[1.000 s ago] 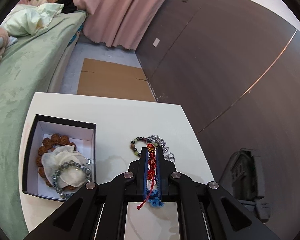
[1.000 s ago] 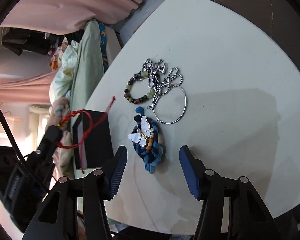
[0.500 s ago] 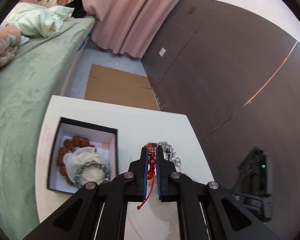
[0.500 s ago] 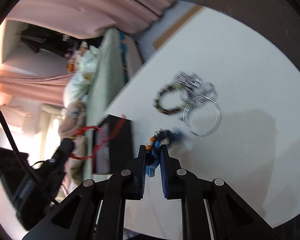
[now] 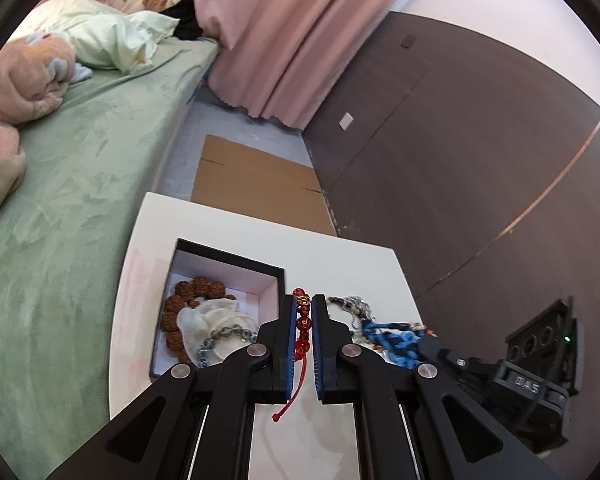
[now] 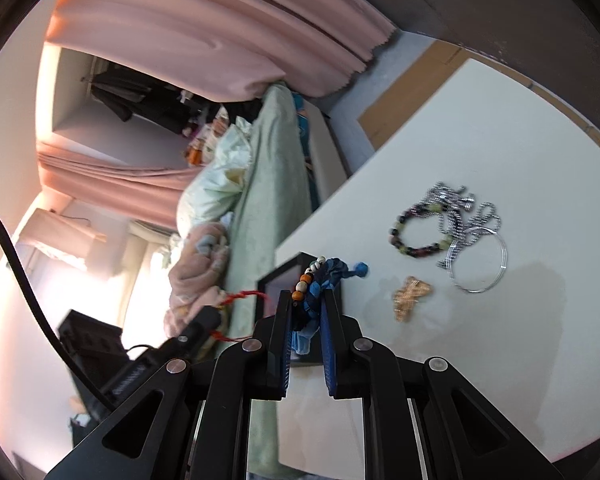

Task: Organize jewelry
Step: 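Carry both held bracelets into the black box and open both grippers, then reach the left gripper to the rose-gold butterfly pendant and grasp it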

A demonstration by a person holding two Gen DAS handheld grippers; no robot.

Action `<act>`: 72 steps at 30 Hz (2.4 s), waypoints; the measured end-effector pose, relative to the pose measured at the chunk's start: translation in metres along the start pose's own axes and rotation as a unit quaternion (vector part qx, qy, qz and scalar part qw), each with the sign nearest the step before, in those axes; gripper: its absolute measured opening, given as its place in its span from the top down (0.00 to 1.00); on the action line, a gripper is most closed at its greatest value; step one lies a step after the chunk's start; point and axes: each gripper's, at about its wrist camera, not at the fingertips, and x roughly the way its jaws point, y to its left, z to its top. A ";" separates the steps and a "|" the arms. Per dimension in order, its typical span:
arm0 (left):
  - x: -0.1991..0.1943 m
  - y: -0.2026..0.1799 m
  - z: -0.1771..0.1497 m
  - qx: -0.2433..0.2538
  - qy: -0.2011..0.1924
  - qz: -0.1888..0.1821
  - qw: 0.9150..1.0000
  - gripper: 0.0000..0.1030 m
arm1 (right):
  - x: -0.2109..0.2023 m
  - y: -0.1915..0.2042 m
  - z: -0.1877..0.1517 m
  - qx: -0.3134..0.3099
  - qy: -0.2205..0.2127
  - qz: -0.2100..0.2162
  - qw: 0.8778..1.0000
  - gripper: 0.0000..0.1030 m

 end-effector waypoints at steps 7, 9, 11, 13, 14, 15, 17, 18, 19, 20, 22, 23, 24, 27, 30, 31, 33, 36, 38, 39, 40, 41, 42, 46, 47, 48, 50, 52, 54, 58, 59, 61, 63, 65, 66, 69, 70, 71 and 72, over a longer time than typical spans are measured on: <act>0.011 0.026 0.007 -0.067 0.022 -0.015 0.997 0.86 | 0.014 0.020 -0.003 -0.019 -0.008 0.034 0.999 0.86; 0.010 0.030 0.008 -0.073 0.021 -0.014 0.997 0.34 | 0.019 0.026 -0.006 -0.025 -0.003 0.046 0.999 0.86; 0.002 0.034 0.008 -0.084 -0.004 -0.014 0.996 0.15 | 0.026 0.034 -0.008 -0.032 0.003 0.057 0.998 0.86; -0.006 0.038 0.011 -0.085 -0.018 -0.010 0.996 0.15 | 0.032 0.038 -0.010 -0.037 0.008 0.062 0.997 0.86; -0.008 0.039 0.012 -0.084 -0.017 -0.009 0.996 0.15 | 0.037 0.041 -0.011 -0.040 0.012 0.063 0.997 0.86; -0.009 0.041 0.014 -0.086 -0.017 -0.009 0.996 0.15 | 0.040 0.042 -0.012 -0.042 0.015 0.063 0.997 0.86; -0.013 0.048 0.015 -0.095 -0.020 -0.007 0.995 0.15 | 0.050 0.047 -0.014 -0.047 0.023 0.060 0.997 0.86; -0.015 0.051 0.016 -0.098 -0.022 -0.005 0.995 0.15 | 0.053 0.048 -0.015 -0.050 0.026 0.058 0.997 0.86; -0.017 0.054 0.017 -0.100 -0.024 -0.003 0.995 0.15 | 0.057 0.051 -0.016 -0.053 0.030 0.057 0.997 0.86; -0.019 0.057 0.019 -0.103 -0.026 -0.003 0.994 0.15 | 0.062 0.053 -0.017 -0.056 0.034 0.057 0.996 0.86; -0.022 0.062 0.021 -0.108 -0.030 -0.004 0.994 0.15 | 0.070 0.057 -0.019 -0.060 0.041 0.060 0.996 0.86; -0.023 0.064 0.022 -0.109 -0.033 -0.003 0.993 0.15 | 0.075 0.060 -0.020 -0.061 0.044 0.064 0.995 0.86; -0.024 0.066 0.023 -0.110 -0.035 -0.001 0.993 0.15 | 0.078 0.061 -0.020 -0.063 0.047 0.065 0.995 0.84; -0.024 0.069 0.025 -0.110 -0.039 0.005 0.993 0.15 | 0.095 0.064 -0.020 -0.070 0.075 0.047 0.994 0.51; -0.021 0.069 0.027 -0.109 -0.037 0.005 0.993 0.15 | 0.107 0.051 -0.019 -0.042 0.098 0.013 0.994 0.28; -0.021 0.068 0.027 -0.108 -0.036 0.005 0.993 0.15 | 0.106 0.045 -0.017 -0.034 0.100 0.006 0.994 0.28; -0.020 0.066 0.027 -0.106 -0.036 0.002 0.994 0.15 | 0.102 0.040 -0.014 -0.029 0.100 -0.003 0.995 0.28; -0.017 0.061 0.027 -0.101 -0.036 0.001 0.994 0.15 | 0.089 0.037 -0.008 -0.038 0.085 -0.018 0.995 0.28; -0.016 0.057 0.026 -0.095 -0.035 0.001 0.995 0.15 | 0.079 0.033 -0.008 -0.038 0.079 -0.022 0.996 0.28; -0.015 0.055 0.026 -0.093 -0.034 0.001 0.995 0.15 | 0.075 0.031 -0.008 -0.037 0.076 -0.024 0.996 0.28; -0.014 0.054 0.025 -0.091 -0.034 0.001 0.995 0.15 | 0.070 0.029 -0.007 -0.036 0.072 -0.027 0.996 0.28; -0.014 0.052 0.024 -0.090 -0.034 0.001 0.995 0.15 | 0.065 0.025 -0.006 -0.034 0.068 -0.033 0.997 0.28; -0.013 0.051 0.024 -0.089 -0.034 0.001 0.995 0.15 | 0.062 0.023 -0.004 -0.032 0.066 -0.036 0.997 0.28; -0.010 0.043 0.021 -0.078 -0.032 0.008 0.996 0.15 | 0.047 0.017 0.002 -0.030 0.052 -0.052 0.997 0.28; -0.008 0.041 0.019 -0.074 -0.030 0.009 0.997 0.15 | 0.042 0.015 0.003 -0.030 0.047 -0.057 0.997 0.28; -0.007 0.039 0.018 -0.072 -0.028 0.009 0.997 0.15 | 0.040 0.014 0.005 -0.029 0.044 -0.061 0.997 0.28; -0.004 0.031 0.015 -0.061 -0.025 0.012 0.998 0.15 | 0.034 0.012 0.007 -0.027 0.037 -0.079 0.996 0.28; -0.001 0.023 0.011 -0.049 -0.022 0.017 0.998 0.15 | 0.025 0.006 0.010 -0.020 0.029 -0.100 0.994 0.27; 0.002 0.015 0.008 -0.039 -0.020 0.017 0.999 0.15 | 0.017 -0.003 0.013 -0.008 0.024 -0.113 0.993 0.22; 0.009 0.000 0.001 -0.019 -0.012 0.015 1.000 0.15 | 0.000 -0.015 0.017 0.007 0.010 -0.118 0.993 0.12; 0.011 -0.004 -0.001 -0.015 -0.009 0.015 1.000 0.15 | -0.003 -0.017 0.017 0.009 0.007 -0.119 0.993 0.11; 0.014 -0.011 -0.004 -0.006 -0.005 0.014 1.000 0.15 | -0.011 -0.021 0.018 0.014 -0.002 -0.121 0.992 0.10; 0.016 -0.019 -0.008 0.006 -0.001 0.014 1.000 0.15 | -0.019 -0.027 0.020 0.022 -0.003 -0.120 0.992 0.10; 0.018 -0.028 -0.011 0.018 0.005 0.016 1.000 0.15 | -0.027 -0.034 0.021 0.031 -0.003 -0.116 0.993 0.09; 0.020 -0.032 -0.012 0.025 0.008 0.017 0.999 0.15 | -0.030 -0.036 0.022 0.032 -0.004 -0.116 0.993 0.09; 0.025 -0.048 -0.017 0.054 0.016 0.027 0.998 0.15 | -0.044 -0.044 0.024 0.042 -0.012 -0.120 0.992 0.09; 0.027 -0.051 -0.018 0.060 0.020 0.029 0.998 0.15 | -0.049 -0.049 0.026 0.047 -0.015 -0.120 0.992 0.09; 0.029 -0.055 -0.020 0.066 0.027 0.030 0.997 0.15 | -0.052 -0.051 0.027 0.050 -0.015 -0.119 0.992 0.09; 0.032 -0.058 -0.021 0.069 0.034 0.030 0.997 0.15 | -0.058 -0.055 0.028 0.055 -0.017 -0.117 0.991 0.09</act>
